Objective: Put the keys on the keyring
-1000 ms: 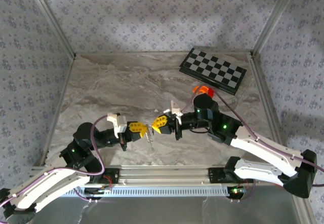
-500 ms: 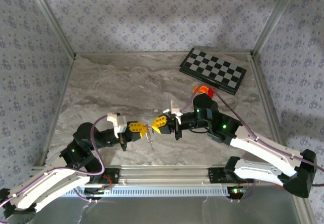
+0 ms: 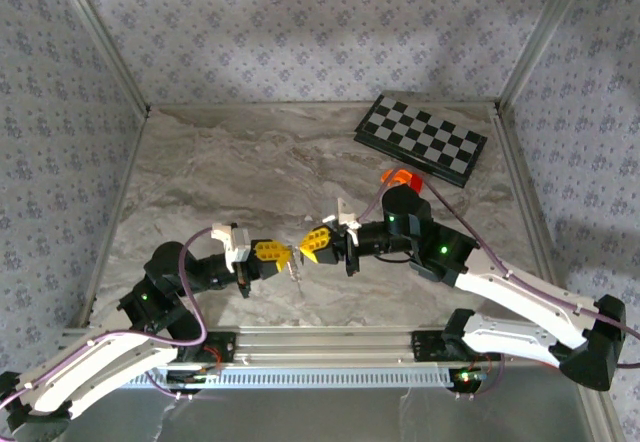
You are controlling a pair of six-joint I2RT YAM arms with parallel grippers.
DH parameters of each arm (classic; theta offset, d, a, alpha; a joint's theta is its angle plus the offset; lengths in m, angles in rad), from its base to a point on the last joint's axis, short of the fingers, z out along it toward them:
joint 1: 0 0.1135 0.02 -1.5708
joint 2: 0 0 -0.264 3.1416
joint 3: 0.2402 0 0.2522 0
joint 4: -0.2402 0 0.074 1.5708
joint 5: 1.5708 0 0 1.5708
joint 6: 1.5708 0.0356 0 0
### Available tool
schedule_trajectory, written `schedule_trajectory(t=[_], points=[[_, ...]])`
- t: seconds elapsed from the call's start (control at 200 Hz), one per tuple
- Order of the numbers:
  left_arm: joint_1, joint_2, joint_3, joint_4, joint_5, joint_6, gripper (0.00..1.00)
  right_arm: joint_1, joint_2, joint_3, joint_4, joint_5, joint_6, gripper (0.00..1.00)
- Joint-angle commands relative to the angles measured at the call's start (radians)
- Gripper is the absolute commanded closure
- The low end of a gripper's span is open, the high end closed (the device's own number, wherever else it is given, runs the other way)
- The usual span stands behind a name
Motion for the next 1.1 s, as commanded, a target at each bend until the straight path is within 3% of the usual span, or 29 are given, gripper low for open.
schedule_trajectory(t=[0.0, 1.094], points=[[-0.002, -0.004, 0.015, 0.052, -0.003, -0.002, 1.00, -0.001, -0.020, 0.012, -0.005, 0.011, -0.008, 1.00], [-0.002, -0.005, 0.017, 0.051, 0.003, -0.006, 1.00, 0.011, 0.015, 0.023, 0.012, -0.007, -0.028, 1.00]])
